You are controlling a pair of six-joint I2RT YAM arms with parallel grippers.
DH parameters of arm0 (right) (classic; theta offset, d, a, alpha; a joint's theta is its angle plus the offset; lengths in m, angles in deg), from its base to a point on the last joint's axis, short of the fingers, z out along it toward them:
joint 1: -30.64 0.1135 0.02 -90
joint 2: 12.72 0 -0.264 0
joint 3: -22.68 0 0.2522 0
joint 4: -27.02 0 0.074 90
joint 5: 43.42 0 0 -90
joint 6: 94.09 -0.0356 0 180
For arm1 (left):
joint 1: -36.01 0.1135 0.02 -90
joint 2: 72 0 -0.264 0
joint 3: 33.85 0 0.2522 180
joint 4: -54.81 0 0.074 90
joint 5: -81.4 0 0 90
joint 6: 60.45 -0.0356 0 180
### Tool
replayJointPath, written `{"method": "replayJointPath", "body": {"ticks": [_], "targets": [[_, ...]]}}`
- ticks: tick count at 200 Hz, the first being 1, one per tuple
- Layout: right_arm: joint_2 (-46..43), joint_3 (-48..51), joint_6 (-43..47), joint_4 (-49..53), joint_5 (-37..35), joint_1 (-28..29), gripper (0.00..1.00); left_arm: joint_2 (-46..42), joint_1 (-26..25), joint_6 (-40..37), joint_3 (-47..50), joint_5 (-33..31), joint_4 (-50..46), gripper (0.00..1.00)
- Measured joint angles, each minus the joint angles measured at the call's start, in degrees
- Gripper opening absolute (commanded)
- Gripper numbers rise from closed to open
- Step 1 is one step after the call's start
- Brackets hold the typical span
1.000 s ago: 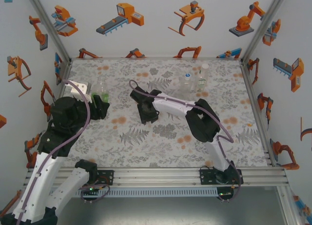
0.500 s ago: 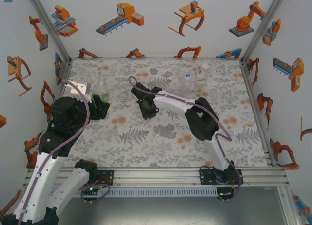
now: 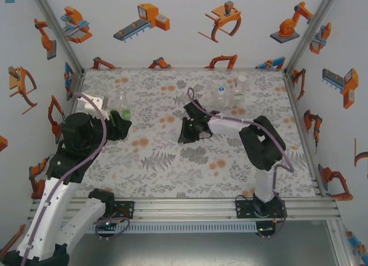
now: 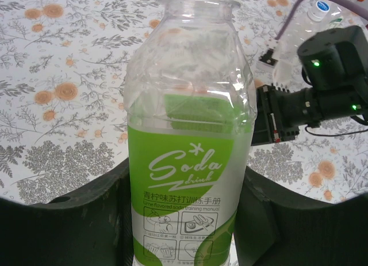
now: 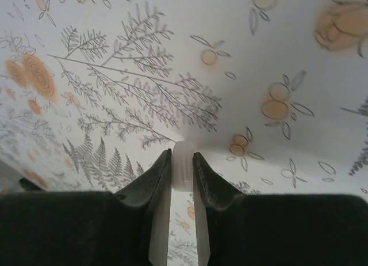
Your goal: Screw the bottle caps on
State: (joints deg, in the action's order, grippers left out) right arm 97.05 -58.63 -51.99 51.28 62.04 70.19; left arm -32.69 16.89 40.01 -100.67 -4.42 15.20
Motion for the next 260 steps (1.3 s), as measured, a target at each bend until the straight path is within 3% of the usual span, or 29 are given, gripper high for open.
{"method": "replayJointPath", "body": {"ticks": [39,75,114,175,260], "targets": [[-6.1,11.8,-6.6,-9.0,1.6,-2.5,0.42,0.3,0.1,0.8,0.3,0.6,0.6,0.09],[-7.9,12.6,-8.3,-7.4,-2.0,-3.4,0.45,0.3,0.1,1.1,0.3,1.0,0.8,0.09],[-4.8,3.8,-4.5,4.1,-8.5,-2.1,0.45,0.1,0.2,1.1,0.3,1.0,0.8,0.09],[5.4,-15.8,4.6,23.1,-17.6,5.6,0.47,0.2,0.5,1.1,0.3,1.2,0.8,0.09],[6.4,-17.6,8.6,31.5,-20.1,8.1,0.43,0.9,0.8,1.6,0.9,1.9,1.5,0.08]]}}
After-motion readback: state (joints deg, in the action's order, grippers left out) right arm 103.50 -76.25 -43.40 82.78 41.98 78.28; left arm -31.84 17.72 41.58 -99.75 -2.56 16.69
